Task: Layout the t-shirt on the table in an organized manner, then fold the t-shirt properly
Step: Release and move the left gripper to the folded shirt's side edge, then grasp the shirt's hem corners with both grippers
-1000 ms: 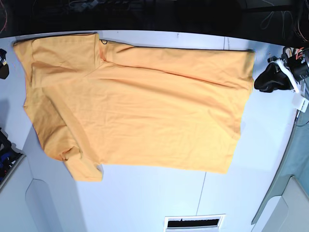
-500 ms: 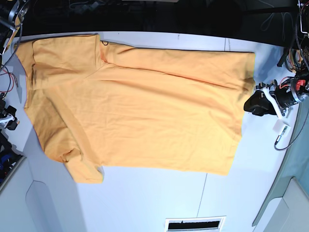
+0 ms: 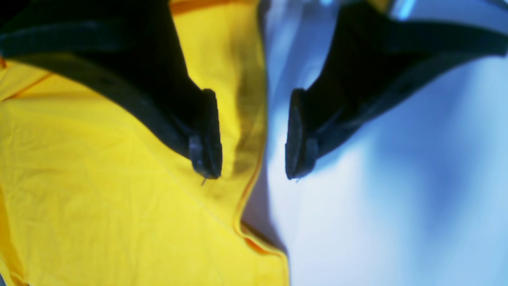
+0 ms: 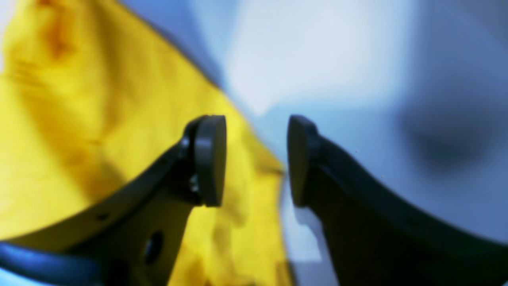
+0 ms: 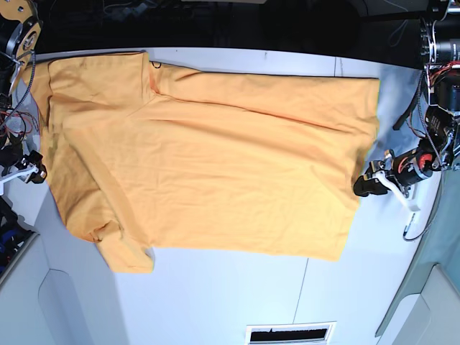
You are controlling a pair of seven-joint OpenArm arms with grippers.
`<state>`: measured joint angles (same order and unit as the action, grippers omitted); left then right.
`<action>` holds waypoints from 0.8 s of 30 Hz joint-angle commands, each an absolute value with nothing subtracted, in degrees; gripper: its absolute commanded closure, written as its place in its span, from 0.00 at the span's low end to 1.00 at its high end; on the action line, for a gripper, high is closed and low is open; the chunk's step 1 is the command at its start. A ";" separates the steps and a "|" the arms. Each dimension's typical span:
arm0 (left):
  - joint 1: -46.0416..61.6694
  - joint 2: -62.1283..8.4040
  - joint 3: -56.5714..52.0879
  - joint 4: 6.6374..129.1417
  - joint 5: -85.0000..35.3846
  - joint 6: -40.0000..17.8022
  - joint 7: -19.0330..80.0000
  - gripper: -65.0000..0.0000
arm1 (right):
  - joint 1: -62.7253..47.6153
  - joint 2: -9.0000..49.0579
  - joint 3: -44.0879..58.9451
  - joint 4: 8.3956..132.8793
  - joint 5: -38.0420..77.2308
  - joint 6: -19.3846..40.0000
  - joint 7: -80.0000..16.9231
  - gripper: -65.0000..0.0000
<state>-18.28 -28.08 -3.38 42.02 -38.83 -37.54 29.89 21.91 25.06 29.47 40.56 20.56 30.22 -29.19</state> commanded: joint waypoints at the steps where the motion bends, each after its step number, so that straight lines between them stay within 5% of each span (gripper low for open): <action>1: -19.84 -28.60 -3.66 42.02 -38.72 -37.93 27.86 0.54 | 23.14 26.17 29.47 41.50 21.06 30.44 -28.80 0.61; 6: -19.86 -26.87 -3.66 41.21 -37.41 -37.93 26.74 0.54 | 23.14 25.45 29.47 41.50 23.18 30.48 -29.82 0.62; 8: -19.86 -26.70 -3.66 41.21 -36.88 -37.89 26.74 0.56 | 23.14 25.36 29.50 41.50 23.14 30.46 -29.85 0.71; 11: -19.86 -26.72 -3.66 41.21 -33.85 -35.86 26.76 0.82 | 23.14 25.54 29.50 41.50 23.14 30.48 -30.02 0.97; 13: -19.84 -26.92 -3.66 41.21 -32.01 -35.14 26.81 1.00 | 23.14 25.85 29.50 41.50 22.98 30.46 -30.15 1.00; 24: -17.63 -30.37 -3.66 41.54 -40.34 -40.00 36.67 1.00 | 20.34 29.74 29.54 42.72 28.97 31.59 -37.56 1.00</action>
<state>-16.80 -29.26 -3.44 40.80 -40.77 -39.35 36.27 19.59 28.23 29.36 41.74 28.42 31.18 -37.93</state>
